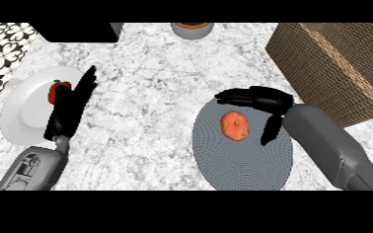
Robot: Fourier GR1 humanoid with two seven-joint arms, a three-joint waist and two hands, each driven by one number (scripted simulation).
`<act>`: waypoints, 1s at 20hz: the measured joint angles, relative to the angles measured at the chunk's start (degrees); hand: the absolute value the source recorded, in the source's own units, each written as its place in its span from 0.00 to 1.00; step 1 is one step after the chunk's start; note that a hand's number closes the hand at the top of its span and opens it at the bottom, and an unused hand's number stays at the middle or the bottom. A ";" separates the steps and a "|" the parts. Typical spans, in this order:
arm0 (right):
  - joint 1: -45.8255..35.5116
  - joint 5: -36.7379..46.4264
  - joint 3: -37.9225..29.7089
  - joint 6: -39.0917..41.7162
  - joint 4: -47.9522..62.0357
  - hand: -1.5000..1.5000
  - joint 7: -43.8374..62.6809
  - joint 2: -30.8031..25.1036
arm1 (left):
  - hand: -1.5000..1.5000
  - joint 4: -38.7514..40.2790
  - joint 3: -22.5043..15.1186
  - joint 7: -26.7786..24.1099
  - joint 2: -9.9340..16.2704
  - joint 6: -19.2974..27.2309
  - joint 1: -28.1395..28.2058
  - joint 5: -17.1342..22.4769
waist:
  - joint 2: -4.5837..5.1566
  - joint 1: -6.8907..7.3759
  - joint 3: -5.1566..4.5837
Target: Pick the squash from the placemat and place it in the basket
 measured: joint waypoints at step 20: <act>0.04 8.00 -1.88 -1.99 5.05 1.00 -0.65 5.67 | 0.50 -2.02 3.60 1.82 -2.93 -2.70 0.94 -4.21 | -0.17 -0.12 -0.19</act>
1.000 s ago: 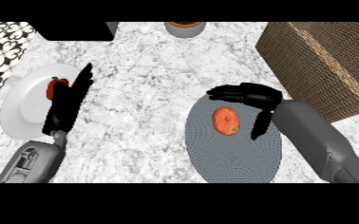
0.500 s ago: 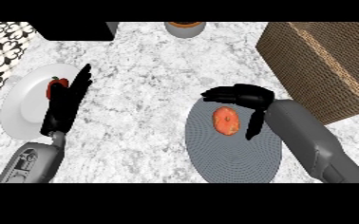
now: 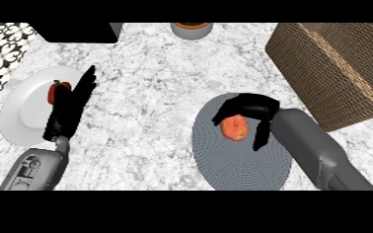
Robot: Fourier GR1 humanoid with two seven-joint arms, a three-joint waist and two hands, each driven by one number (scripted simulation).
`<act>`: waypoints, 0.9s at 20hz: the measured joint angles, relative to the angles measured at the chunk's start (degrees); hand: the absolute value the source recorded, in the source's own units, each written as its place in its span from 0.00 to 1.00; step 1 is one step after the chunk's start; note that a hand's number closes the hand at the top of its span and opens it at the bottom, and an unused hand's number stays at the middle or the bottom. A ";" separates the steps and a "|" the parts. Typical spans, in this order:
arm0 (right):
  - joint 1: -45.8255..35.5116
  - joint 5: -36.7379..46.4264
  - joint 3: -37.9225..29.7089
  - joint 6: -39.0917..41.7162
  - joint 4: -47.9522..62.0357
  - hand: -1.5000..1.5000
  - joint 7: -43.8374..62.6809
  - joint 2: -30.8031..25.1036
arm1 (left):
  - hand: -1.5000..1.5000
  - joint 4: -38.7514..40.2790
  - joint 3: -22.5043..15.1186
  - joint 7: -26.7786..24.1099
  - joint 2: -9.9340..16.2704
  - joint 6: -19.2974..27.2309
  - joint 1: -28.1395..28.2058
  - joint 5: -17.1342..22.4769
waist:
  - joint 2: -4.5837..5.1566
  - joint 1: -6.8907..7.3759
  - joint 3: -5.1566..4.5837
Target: Pick the squash from the placemat and place it in the basket
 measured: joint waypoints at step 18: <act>-1.67 10.17 -3.74 -15.82 1.78 1.00 26.15 0.95 | 0.50 2.78 2.86 -0.47 -0.54 -1.50 -0.34 -0.89 | -1.39 -1.46 -0.38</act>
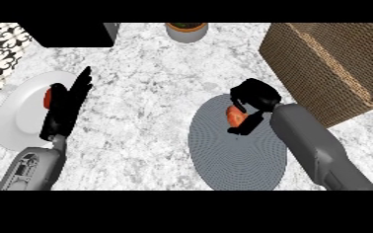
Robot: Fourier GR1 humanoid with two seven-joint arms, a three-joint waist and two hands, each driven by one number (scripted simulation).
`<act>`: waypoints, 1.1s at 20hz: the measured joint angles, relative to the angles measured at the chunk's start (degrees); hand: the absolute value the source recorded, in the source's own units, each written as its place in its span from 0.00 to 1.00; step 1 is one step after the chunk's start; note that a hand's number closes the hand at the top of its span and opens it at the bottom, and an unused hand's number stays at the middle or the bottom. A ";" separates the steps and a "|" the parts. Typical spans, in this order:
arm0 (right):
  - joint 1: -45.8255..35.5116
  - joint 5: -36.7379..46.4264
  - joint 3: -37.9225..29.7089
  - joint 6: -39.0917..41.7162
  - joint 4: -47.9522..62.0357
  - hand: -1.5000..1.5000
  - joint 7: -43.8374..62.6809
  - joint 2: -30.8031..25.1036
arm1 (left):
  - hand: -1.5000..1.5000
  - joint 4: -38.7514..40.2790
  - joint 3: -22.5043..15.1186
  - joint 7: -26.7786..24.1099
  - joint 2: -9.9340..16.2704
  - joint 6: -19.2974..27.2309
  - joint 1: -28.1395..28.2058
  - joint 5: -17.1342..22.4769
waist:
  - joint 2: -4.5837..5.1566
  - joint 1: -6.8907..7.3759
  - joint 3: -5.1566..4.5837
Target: Pick the squash from the placemat and place it in the basket
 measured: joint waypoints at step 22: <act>0.52 -15.86 -17.59 10.33 -54.03 1.00 52.73 3.98 | 0.50 -2.64 1.55 0.00 0.43 -0.19 3.86 -0.09 | -0.03 -2.39 0.49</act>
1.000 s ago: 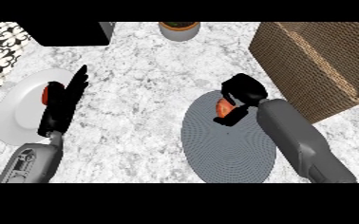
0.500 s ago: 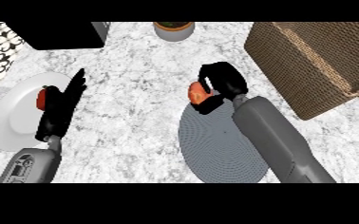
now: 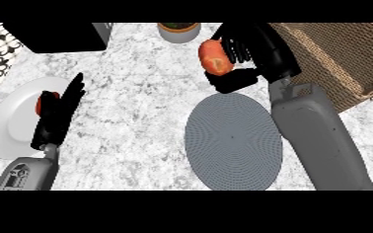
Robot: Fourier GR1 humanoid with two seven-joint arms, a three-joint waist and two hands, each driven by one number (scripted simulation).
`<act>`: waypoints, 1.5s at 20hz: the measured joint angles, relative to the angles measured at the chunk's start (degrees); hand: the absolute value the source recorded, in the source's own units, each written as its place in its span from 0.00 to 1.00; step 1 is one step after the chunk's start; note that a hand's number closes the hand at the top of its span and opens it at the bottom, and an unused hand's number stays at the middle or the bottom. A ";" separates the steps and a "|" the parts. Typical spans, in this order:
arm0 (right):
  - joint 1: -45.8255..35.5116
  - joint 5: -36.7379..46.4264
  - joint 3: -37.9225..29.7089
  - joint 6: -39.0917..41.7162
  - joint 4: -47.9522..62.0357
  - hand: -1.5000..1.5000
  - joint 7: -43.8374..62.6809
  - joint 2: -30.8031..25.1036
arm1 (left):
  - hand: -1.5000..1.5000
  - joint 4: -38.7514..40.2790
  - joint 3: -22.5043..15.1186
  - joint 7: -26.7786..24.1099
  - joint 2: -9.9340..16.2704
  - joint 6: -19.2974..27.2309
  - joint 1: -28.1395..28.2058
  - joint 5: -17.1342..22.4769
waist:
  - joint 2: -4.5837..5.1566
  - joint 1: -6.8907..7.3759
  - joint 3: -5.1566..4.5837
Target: Pick the squash from the placemat and place it in the basket
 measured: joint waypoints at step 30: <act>-15.76 9.03 -14.43 16.52 17.26 1.00 2.52 -30.37 | 0.50 1.36 -0.35 -0.46 -3.85 -1.90 -3.71 -3.09 | 1.79 4.10 0.06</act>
